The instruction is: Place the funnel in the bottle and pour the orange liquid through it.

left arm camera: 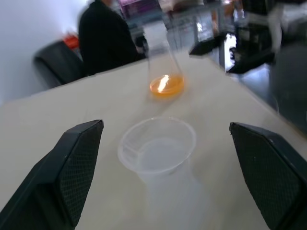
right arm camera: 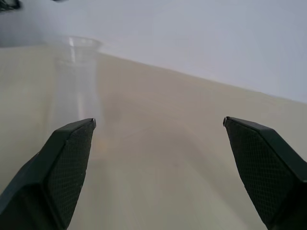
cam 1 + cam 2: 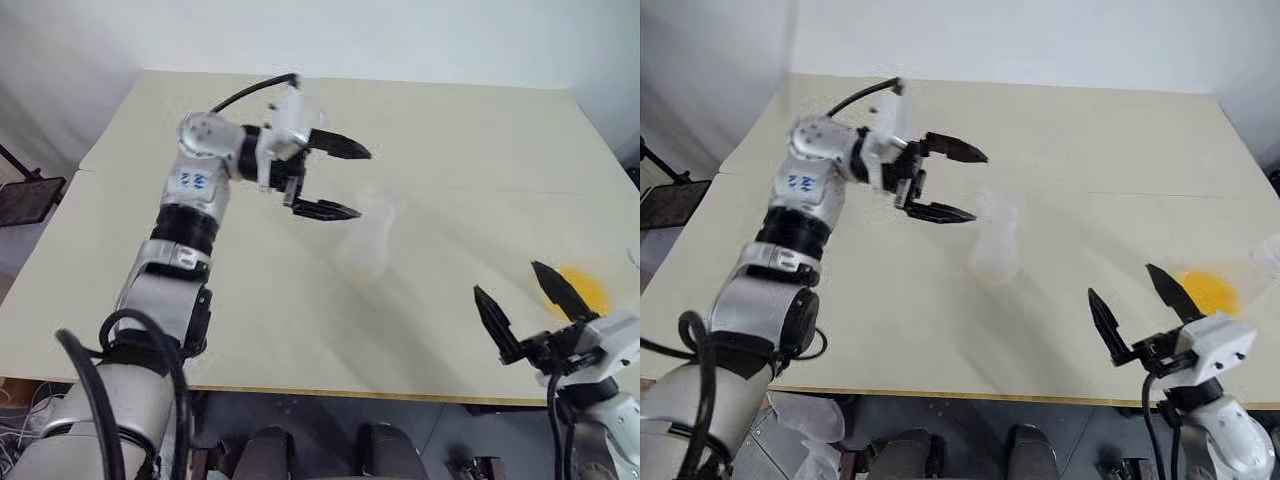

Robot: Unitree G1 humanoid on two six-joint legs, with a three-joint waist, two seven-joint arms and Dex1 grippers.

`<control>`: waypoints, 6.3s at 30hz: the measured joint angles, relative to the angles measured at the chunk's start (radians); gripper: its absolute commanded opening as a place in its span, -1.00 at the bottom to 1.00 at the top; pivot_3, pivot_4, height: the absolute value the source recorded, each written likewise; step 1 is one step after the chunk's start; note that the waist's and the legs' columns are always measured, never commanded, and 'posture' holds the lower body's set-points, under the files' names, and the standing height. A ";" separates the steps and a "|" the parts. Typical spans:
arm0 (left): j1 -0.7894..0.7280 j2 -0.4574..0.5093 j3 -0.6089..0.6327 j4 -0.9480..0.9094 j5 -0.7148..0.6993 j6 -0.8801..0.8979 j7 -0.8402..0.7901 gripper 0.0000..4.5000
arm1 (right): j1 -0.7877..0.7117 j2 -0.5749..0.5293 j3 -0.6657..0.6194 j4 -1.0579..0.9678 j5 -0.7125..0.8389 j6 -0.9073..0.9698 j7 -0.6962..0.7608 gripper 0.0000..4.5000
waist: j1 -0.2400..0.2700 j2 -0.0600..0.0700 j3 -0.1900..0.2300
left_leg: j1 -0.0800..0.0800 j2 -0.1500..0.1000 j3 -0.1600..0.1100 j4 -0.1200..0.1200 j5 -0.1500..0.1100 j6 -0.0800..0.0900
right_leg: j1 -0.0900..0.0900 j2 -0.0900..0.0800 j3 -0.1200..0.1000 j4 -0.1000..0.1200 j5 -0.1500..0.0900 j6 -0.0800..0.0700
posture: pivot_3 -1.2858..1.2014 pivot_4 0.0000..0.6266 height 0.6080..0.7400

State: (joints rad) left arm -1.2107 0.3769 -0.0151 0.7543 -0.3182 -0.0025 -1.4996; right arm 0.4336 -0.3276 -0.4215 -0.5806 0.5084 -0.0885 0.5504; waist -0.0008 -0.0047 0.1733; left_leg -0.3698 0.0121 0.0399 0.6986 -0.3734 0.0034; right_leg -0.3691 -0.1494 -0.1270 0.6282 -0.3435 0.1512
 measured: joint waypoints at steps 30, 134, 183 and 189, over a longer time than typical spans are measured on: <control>0.491 0.083 0.053 -0.524 -0.149 0.324 0.162 0.99 | -0.222 -0.189 -0.337 0.205 0.208 0.382 -0.432 1.00 | 0.000 0.006 -0.003 | 0.004 0.000 0.000 0.000 0.000 0.000 | 0.000 0.000 0.011 0.001 0.000 0.000 | 0.03 -0.52 1.00; 0.747 0.015 0.044 -0.756 -0.184 0.196 0.534 1.00 | -1.160 -0.336 0.688 0.524 -1.113 0.060 -0.258 0.10 | -0.030 0.009 -0.002 | -0.001 0.000 -0.001 0.000 0.000 0.000 | -0.006 0.000 0.009 0.003 0.000 0.000 | 0.03 -0.52 1.00; 0.746 -0.011 0.037 -0.757 -0.186 0.196 0.560 1.00 | -1.170 -0.370 0.688 0.614 -1.325 -0.191 -0.359 0.10 | -0.031 0.009 -0.002 | -0.001 0.000 -0.002 0.000 0.000 0.000 | -0.006 0.000 0.010 0.002 0.000 0.000 | 0.03 -0.52 1.00; 0.746 -0.012 0.037 -0.757 -0.186 0.196 0.561 1.00 | -1.178 -0.370 0.688 0.614 -1.348 -0.200 -0.380 0.10 | -0.031 0.009 -0.002 | -0.001 0.000 -0.001 0.000 0.000 0.000 | -0.006 0.000 0.010 0.002 0.000 0.000 | 0.03 -0.52 1.00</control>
State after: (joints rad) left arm -0.4642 0.3652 0.0218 -0.0023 -0.5042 0.1931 -0.9387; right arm -0.7449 -0.6980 0.2662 0.0331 -0.8396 -0.2889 0.1703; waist -0.0314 0.0040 0.1716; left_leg -0.3713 0.0122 0.0385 0.6983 -0.3733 0.0035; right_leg -0.3750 -0.1497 -0.1173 0.6300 -0.3434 0.1511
